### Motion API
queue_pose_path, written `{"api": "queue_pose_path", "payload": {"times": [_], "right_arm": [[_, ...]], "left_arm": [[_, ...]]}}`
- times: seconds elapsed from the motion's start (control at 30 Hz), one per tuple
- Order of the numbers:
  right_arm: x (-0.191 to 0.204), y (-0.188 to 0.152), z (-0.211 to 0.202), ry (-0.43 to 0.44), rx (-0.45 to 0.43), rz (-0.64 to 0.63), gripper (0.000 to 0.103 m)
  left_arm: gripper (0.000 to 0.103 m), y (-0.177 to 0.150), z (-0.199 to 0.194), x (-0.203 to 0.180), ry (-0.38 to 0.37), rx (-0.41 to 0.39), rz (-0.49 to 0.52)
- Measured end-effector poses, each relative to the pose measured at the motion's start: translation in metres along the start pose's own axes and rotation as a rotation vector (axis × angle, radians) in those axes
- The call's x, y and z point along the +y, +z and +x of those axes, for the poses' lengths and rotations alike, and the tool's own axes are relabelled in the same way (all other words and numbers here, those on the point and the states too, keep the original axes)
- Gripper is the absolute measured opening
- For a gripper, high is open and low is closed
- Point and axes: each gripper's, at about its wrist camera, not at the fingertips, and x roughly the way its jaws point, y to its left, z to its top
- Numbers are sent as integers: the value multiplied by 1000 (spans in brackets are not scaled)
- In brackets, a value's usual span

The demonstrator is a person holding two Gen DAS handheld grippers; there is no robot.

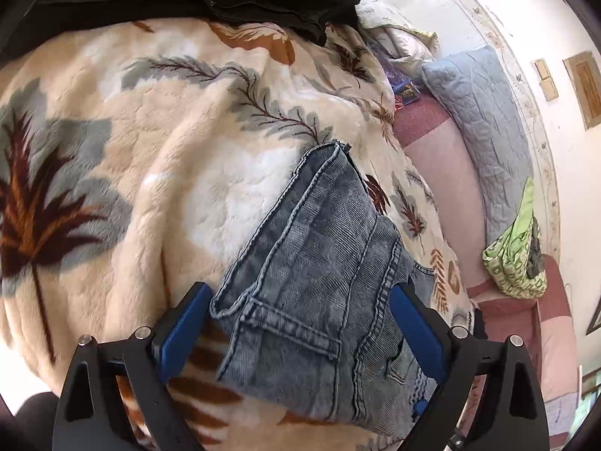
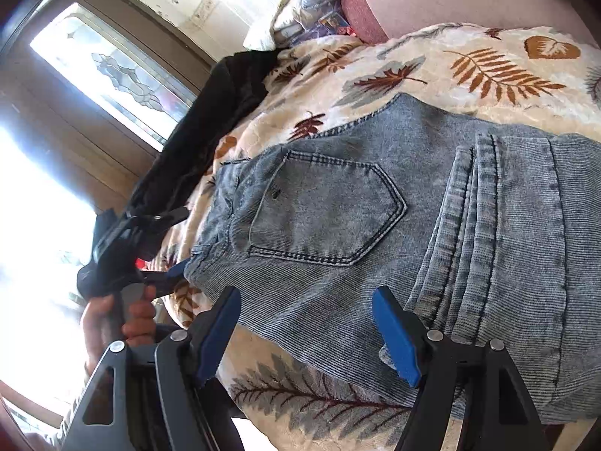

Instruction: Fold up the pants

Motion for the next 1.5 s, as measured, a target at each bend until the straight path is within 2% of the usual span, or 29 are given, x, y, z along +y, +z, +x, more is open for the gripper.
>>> {"api": "queue_pose_path", "payload": {"times": [0.13,0.2,0.23,0.27,0.3,0.37,0.47,0.5,0.53,0.57,0.63,0.7,0.97,1.07,1.17,1.27,1.37,1.43,1.5], "right_arm": [[-11,-2,-6,61,-22,45,75],[-14,-2,-11,71,-40,53,75],[-14,-2,-12,73,-44,56,75],[-15,-3,-14,74,-48,57,75],[-16,-3,-15,77,-53,55,75],[-16,-4,-16,80,-55,55,75],[-16,-6,-18,80,-60,51,75],[-17,-6,-20,81,-63,50,75],[-17,-6,-21,79,-68,52,75],[-18,-6,-24,82,-77,57,75],[-21,-5,-29,91,-95,67,75],[-27,-2,-35,103,-116,94,75],[-68,1,-49,193,-155,276,75],[-77,11,-43,293,-136,390,75],[-72,35,-24,394,-66,455,76],[-63,54,12,412,44,505,76],[-57,55,70,299,247,528,76],[-54,61,70,296,249,545,76],[-51,69,49,320,232,560,76]], "left_arm": [[95,0,3,-4,5,2,29],[90,0,4,-4,0,3,27],[71,1,6,-4,12,12,30],[43,3,10,-5,26,32,29],[38,4,14,-2,42,58,15],[39,5,16,0,31,62,0],[49,5,15,3,-5,60,-20],[48,5,14,2,0,61,-15],[44,5,14,0,14,62,-5],[29,5,15,-4,41,64,16],[20,4,18,-11,43,86,45],[19,3,16,-19,71,75,81],[18,0,-6,-70,29,24,218],[17,-4,-12,-95,15,1,285],[17,-7,-15,-112,10,-11,334],[17,-9,-18,-123,8,-20,365],[17,-14,-22,-130,-13,-25,387],[17,-17,-23,-136,-17,-27,406],[17,-20,-24,-143,-25,-27,421]]}}
